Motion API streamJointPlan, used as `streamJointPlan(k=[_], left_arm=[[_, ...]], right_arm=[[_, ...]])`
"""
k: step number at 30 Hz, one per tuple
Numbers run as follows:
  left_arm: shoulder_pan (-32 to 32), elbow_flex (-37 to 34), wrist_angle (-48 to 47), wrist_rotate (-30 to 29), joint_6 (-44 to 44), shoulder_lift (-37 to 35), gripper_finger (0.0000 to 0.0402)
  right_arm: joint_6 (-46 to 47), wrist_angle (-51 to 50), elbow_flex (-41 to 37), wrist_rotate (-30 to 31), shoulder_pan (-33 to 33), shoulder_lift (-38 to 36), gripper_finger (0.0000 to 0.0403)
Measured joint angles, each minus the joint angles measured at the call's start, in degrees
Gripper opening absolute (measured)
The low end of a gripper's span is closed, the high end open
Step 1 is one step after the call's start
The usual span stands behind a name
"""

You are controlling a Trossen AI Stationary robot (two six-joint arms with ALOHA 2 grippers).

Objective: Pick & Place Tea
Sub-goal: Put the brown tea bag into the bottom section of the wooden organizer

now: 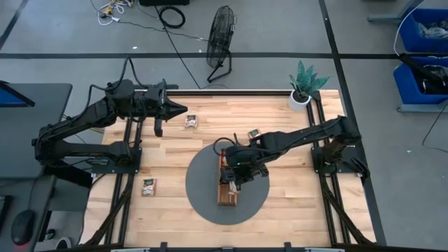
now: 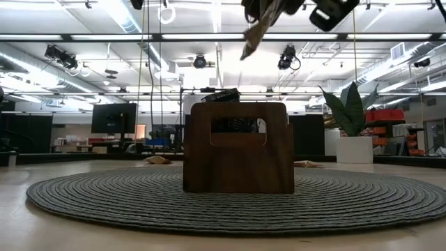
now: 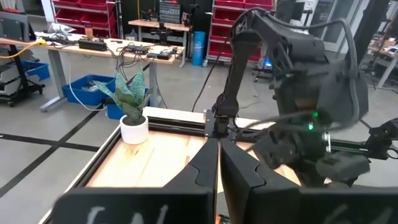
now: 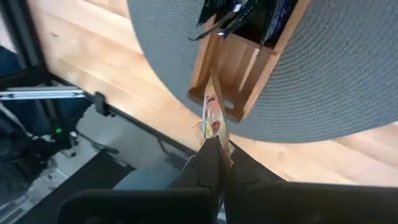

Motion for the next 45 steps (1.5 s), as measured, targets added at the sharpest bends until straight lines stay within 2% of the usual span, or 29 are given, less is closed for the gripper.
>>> streamJointPlan(k=[14,45], left_arm=[[0.0,0.0,0.0,-0.73,-0.02,0.04,0.0017],[0.0,0.0,-0.07,-1.9,-0.37,0.08,0.0016]], right_arm=[[-0.63,3.03,0.0,-4.01,0.28,8.15,0.0],[-2.17,1.83,-0.61,-1.39,0.35,12.77,0.0003]])
